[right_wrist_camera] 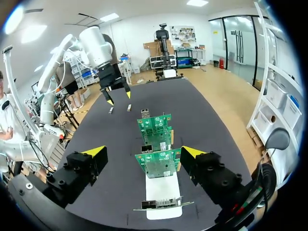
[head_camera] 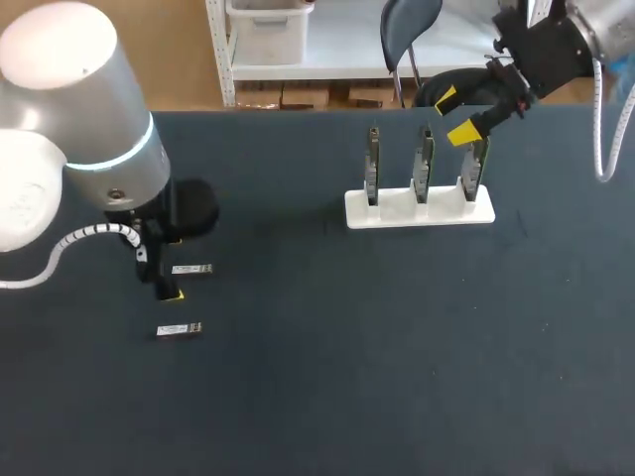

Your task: Pick up the optical module with the left hand, and insert it into the network port with the right hand.

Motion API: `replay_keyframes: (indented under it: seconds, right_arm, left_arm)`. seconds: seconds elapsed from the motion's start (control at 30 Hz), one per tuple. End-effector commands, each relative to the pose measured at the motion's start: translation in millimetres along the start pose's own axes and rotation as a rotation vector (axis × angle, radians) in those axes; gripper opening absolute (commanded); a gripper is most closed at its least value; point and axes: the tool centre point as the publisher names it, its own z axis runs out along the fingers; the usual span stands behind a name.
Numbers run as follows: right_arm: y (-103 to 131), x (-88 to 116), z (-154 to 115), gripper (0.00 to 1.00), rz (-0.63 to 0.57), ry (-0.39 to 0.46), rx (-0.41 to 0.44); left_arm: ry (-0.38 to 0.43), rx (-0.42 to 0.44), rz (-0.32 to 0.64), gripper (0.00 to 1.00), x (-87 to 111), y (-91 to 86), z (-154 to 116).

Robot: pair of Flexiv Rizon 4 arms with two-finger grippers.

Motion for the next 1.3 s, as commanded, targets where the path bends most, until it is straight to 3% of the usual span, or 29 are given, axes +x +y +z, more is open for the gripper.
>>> replay_keyframes:
  seconds: [0.03, 0.57, 1.3]
  right_arm:
    - [3, 0, 1, 1.0, -0.001, 0.0, 0.008]
    - [3, 0, 1, 1.0, -0.001, 0.0, 0.008]
    - [3, 0, 1, 1.0, -0.001, 0.0, 0.008]
  left_arm:
    - [0.008, 0.029, 0.011, 1.0, 0.0, 13.0, 10]
    - [0.026, 0.095, 0.016, 1.0, 4.1, 23.6, 38]
    - [0.056, 0.129, 0.024, 1.0, 10.3, 25.4, 46]
